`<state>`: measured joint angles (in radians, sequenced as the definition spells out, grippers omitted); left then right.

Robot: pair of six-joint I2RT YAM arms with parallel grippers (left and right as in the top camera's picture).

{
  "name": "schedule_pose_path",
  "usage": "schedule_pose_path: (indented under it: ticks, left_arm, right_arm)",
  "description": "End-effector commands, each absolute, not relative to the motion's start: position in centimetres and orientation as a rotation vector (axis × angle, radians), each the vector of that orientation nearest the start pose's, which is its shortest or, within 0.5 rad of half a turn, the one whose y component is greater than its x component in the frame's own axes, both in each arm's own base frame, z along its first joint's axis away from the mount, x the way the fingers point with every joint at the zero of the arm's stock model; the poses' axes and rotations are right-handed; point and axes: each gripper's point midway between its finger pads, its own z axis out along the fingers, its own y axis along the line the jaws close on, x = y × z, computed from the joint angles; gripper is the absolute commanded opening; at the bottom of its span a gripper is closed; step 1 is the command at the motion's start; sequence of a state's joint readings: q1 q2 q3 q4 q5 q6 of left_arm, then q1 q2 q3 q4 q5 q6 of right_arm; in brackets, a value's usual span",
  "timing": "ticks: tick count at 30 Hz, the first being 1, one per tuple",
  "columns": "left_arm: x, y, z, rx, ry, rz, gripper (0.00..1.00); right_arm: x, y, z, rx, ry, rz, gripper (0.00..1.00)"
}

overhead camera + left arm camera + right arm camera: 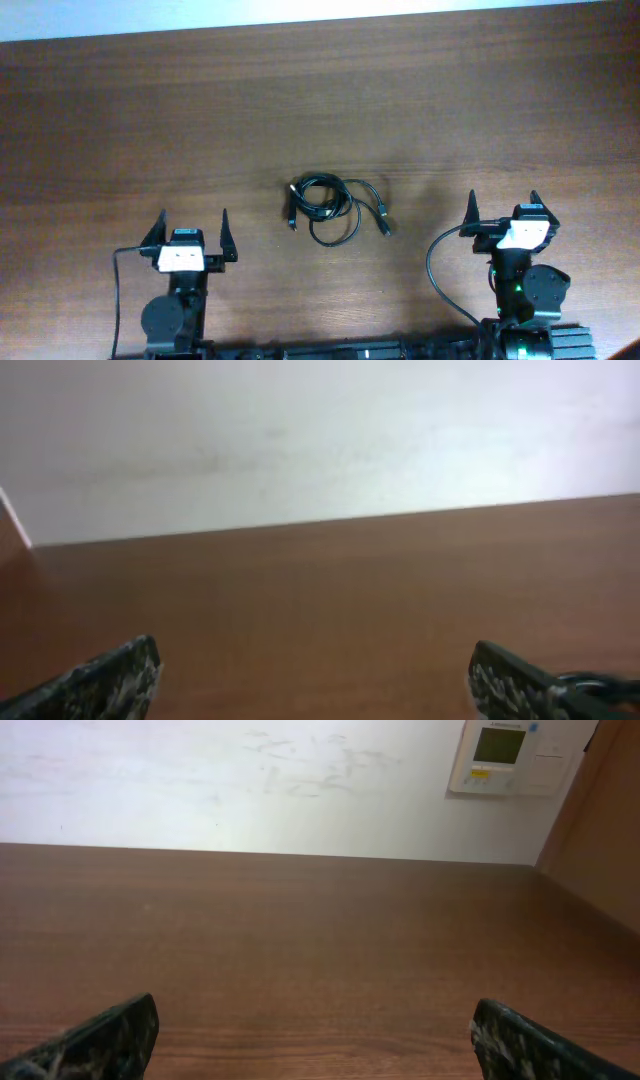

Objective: Untangle cables

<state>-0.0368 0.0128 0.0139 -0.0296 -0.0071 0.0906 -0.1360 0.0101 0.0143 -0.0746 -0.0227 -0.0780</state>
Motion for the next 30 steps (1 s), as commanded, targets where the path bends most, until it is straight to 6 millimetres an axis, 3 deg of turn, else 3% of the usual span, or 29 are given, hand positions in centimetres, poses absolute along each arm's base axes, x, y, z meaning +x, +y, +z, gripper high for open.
schedule_pose_path:
  ticks: [1, 5, 8, 11, 14, 17, 21, 24, 27, 28, 30]
  left_arm:
    - [24.2, -1.6, 19.7, 0.12, 1.54, -0.005, 0.99]
    - [23.3, -1.6, 24.0, 0.109, 1.517, -0.015, 0.99]
    - [23.7, -1.6, 26.4, 0.106, 1.601, -0.024, 0.99]
    - [25.5, -3.6, 28.5, 0.192, 1.74, -0.125, 0.99]
    - [28.7, -5.3, 28.6, 0.252, 1.943, -0.238, 0.99]
    - [32.2, -7.9, 27.4, 0.342, 2.14, -0.311, 0.99]
    - [35.7, -14.5, 24.5, 0.67, 2.27, -0.356, 0.99]
    - [37.4, -18.4, 20.1, 0.775, 2.326, -0.4, 0.99]
    - [38.3, -20.0, 15.3, 0.823, 2.417, -0.417, 0.99]
    - [38.5, -20.1, 12.8, 0.89, 2.449, -0.401, 0.95]
    - [38.3, -20.0, 9.8, 1.041, 2.459, -0.367, 0.78]
  right_arm:
    - [24.4, -3.0, 15.7, 0.037, 1.646, -0.146, 0.98]
    - [24.4, -3.0, 15.7, 0.037, 1.646, -0.146, 0.98]
    - [24.4, -3.0, 15.7, 0.037, 1.646, -0.146, 0.98]
    - [24.4, -3.0, 15.7, 0.037, 1.645, -0.146, 0.98]
    - [24.4, -3.0, 15.7, 0.037, 1.646, -0.146, 0.99]
    - [24.4, -3.0, 15.7, 0.037, 1.646, -0.146, 0.99]
    - [24.4, -3.0, 15.7, 0.037, 1.646, -0.146, 0.98]
    - [24.4, -3.0, 15.7, 0.037, 1.646, -0.146, 0.99]
    - [24.4, -3.0, 15.7, 0.037, 1.646, -0.146, 0.98]
    - [24.4, -3.0, 15.7, 0.037, 1.646, -0.146, 0.99]
    - [24.4, -3.0, 15.7, 0.037, 1.646, -0.146, 0.98]
